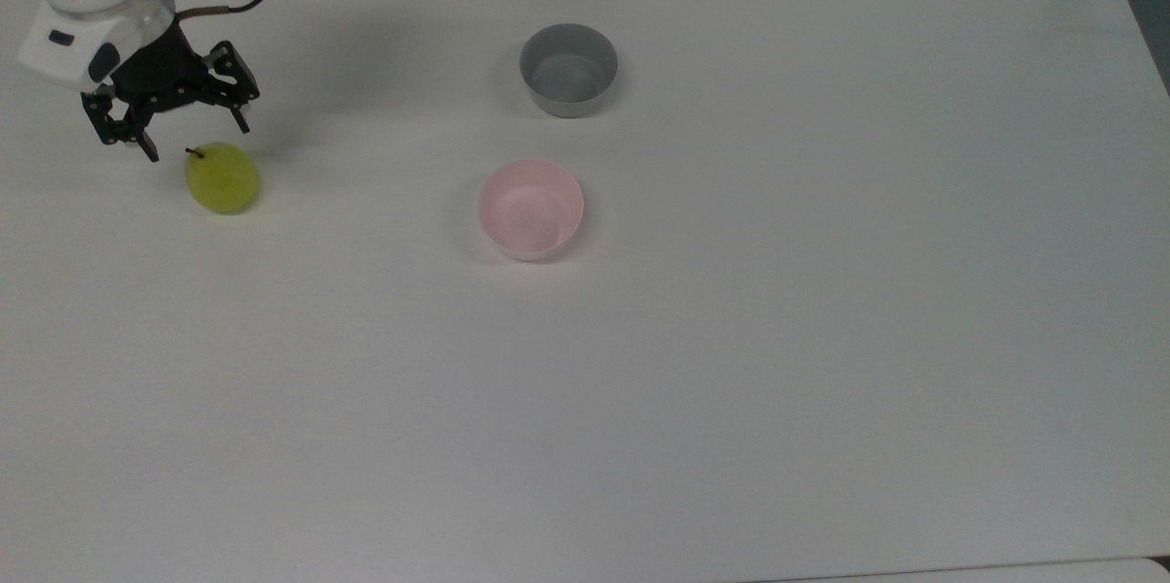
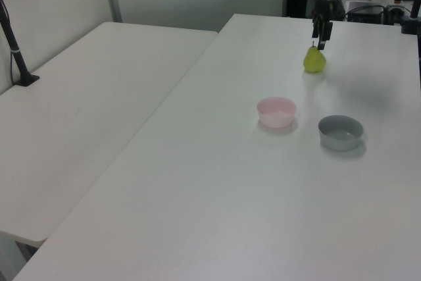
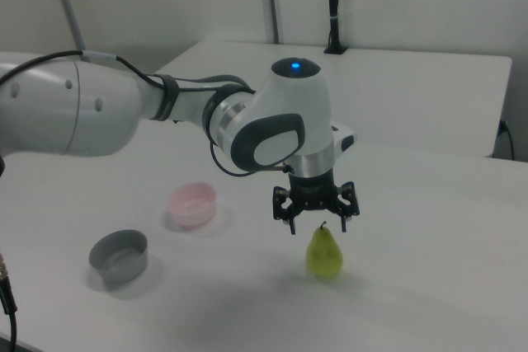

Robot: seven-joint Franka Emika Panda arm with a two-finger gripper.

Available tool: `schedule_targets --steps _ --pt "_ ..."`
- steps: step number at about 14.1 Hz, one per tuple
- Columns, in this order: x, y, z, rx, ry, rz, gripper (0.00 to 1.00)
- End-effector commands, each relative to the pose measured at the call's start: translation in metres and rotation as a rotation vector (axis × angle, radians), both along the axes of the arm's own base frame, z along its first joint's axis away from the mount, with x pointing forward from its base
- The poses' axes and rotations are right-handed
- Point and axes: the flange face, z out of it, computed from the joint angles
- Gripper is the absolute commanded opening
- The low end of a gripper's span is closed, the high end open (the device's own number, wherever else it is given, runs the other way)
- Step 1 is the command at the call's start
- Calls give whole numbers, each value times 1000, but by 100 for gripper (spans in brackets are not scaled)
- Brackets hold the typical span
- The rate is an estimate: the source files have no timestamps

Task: Place the pear in the bowl
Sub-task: 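Lower the open gripper down over the pear, then close the gripper around the pear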

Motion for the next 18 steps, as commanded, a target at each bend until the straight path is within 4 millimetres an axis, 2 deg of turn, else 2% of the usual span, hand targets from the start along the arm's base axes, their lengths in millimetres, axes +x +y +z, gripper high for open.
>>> schedule_targets --steps 1,5,6,8,10,11,14,16,18 --pt "6 2 -17 0 -18 -21 100" --pt "10 1 -35 -16 -14 -13 100" --pt "9 2 -44 -20 -12 -11 97" --pt "8 3 -49 -17 -3 -11 69" --pt "6 3 -51 -15 1 -10 11" --pt "6 4 -50 -11 6 -11 0" --pt "1 6 -35 7 24 -9 0" --pt "-3 10 -7 17 19 -6 0" --pt "-1 26 8 20 27 -8 0"
